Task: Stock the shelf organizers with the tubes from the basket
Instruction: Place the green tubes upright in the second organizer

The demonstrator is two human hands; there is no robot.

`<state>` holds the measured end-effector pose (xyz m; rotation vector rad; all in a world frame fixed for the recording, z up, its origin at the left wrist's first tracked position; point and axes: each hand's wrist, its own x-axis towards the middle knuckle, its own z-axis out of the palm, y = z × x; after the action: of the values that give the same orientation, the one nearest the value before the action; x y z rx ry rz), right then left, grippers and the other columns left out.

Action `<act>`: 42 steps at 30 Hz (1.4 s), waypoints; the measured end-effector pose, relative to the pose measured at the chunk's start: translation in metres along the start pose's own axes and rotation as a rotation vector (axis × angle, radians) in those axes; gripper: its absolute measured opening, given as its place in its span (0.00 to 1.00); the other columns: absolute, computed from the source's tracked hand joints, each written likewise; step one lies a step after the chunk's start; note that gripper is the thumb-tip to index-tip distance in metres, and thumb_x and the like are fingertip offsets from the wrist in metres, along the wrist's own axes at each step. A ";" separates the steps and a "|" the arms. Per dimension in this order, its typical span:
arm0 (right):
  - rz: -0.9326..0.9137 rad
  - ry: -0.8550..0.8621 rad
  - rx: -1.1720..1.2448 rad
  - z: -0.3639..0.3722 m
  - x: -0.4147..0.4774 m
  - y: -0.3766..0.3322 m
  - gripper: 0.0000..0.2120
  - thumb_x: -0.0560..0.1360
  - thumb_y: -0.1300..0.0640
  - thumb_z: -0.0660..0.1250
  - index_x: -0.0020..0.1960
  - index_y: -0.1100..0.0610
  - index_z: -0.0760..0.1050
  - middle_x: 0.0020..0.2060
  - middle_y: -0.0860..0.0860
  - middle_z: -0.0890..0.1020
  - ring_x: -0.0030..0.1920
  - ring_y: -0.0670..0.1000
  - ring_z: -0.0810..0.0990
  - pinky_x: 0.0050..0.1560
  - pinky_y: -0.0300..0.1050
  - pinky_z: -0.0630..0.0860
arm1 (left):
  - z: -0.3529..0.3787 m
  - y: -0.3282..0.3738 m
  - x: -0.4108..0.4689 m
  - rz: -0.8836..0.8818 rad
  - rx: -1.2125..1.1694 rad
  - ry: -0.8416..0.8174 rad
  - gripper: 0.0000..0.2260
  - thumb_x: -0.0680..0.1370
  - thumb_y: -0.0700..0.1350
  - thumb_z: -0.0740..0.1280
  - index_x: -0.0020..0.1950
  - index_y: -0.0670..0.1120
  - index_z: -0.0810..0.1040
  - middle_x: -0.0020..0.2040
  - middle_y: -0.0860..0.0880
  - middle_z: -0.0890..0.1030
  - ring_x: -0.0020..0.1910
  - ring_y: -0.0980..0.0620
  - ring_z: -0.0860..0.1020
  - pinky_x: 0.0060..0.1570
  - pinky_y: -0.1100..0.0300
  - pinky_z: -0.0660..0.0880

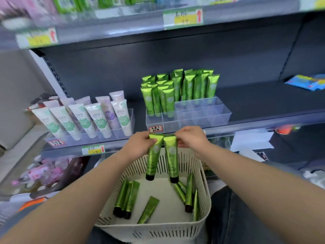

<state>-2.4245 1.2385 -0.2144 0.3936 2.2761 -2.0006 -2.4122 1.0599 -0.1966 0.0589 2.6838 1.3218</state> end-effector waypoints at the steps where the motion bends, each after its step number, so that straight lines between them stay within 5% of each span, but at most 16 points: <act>1: -0.012 -0.001 0.012 -0.005 -0.002 -0.005 0.06 0.70 0.65 0.68 0.34 0.59 0.78 0.32 0.57 0.80 0.36 0.53 0.80 0.45 0.49 0.82 | -0.001 0.006 -0.001 0.013 -0.005 -0.003 0.10 0.78 0.43 0.64 0.50 0.35 0.77 0.50 0.34 0.80 0.51 0.37 0.79 0.54 0.41 0.76; 11: -0.102 0.051 0.032 -0.049 -0.005 -0.049 0.08 0.72 0.65 0.67 0.35 0.58 0.77 0.32 0.54 0.79 0.33 0.50 0.78 0.42 0.44 0.81 | -0.002 0.062 0.013 0.131 0.073 0.038 0.15 0.78 0.45 0.65 0.52 0.32 0.75 0.46 0.32 0.78 0.44 0.38 0.78 0.55 0.41 0.75; 15: -0.124 0.066 0.047 -0.065 0.002 -0.063 0.05 0.72 0.64 0.68 0.38 0.59 0.79 0.33 0.54 0.79 0.34 0.49 0.78 0.43 0.44 0.81 | -0.002 0.077 0.029 0.178 0.164 0.082 0.11 0.78 0.47 0.65 0.46 0.39 0.75 0.33 0.47 0.74 0.33 0.49 0.73 0.34 0.60 0.70; 19: -0.154 0.090 0.052 -0.078 0.015 -0.076 0.03 0.72 0.66 0.67 0.42 0.64 0.80 0.34 0.56 0.79 0.34 0.50 0.78 0.42 0.44 0.82 | 0.002 0.090 0.046 0.215 0.204 0.122 0.18 0.78 0.49 0.65 0.59 0.36 0.74 0.30 0.54 0.71 0.28 0.57 0.70 0.26 0.68 0.65; 25: -0.197 0.134 0.042 -0.098 0.047 -0.093 0.05 0.71 0.64 0.69 0.36 0.59 0.80 0.34 0.56 0.80 0.36 0.51 0.79 0.45 0.47 0.82 | 0.005 0.118 0.073 0.288 0.218 0.143 0.18 0.78 0.48 0.65 0.66 0.41 0.72 0.47 0.43 0.79 0.42 0.47 0.78 0.43 0.58 0.73; 31: -0.242 0.196 0.046 -0.106 0.082 -0.112 0.07 0.68 0.64 0.70 0.32 0.57 0.79 0.30 0.53 0.80 0.30 0.49 0.79 0.36 0.42 0.80 | 0.004 0.136 0.109 0.326 0.230 0.209 0.14 0.78 0.46 0.65 0.63 0.44 0.73 0.45 0.43 0.79 0.43 0.41 0.81 0.34 0.60 0.70; 34: -0.254 0.208 0.048 -0.107 0.096 -0.118 0.07 0.68 0.64 0.69 0.32 0.57 0.79 0.31 0.54 0.80 0.32 0.51 0.80 0.41 0.47 0.82 | 0.003 0.143 0.126 0.342 0.236 0.254 0.14 0.78 0.46 0.65 0.62 0.42 0.73 0.40 0.46 0.78 0.39 0.43 0.80 0.34 0.62 0.70; 37: -0.264 0.214 0.066 -0.107 0.107 -0.122 0.07 0.69 0.64 0.69 0.33 0.57 0.78 0.32 0.53 0.80 0.32 0.50 0.80 0.43 0.49 0.82 | 0.000 0.147 0.142 0.343 0.251 0.293 0.13 0.78 0.46 0.65 0.62 0.43 0.73 0.33 0.51 0.75 0.30 0.51 0.75 0.23 0.70 0.65; 42: -0.293 0.225 0.081 -0.102 0.127 -0.127 0.07 0.69 0.62 0.69 0.33 0.55 0.79 0.32 0.52 0.81 0.33 0.50 0.81 0.46 0.52 0.82 | 0.000 0.145 0.171 0.346 0.280 0.328 0.12 0.79 0.46 0.64 0.60 0.42 0.73 0.30 0.51 0.74 0.26 0.54 0.71 0.23 0.66 0.64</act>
<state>-2.5673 1.3421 -0.1076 0.3216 2.5199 -2.2987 -2.5852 1.1656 -0.1013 0.3858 3.2409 1.1013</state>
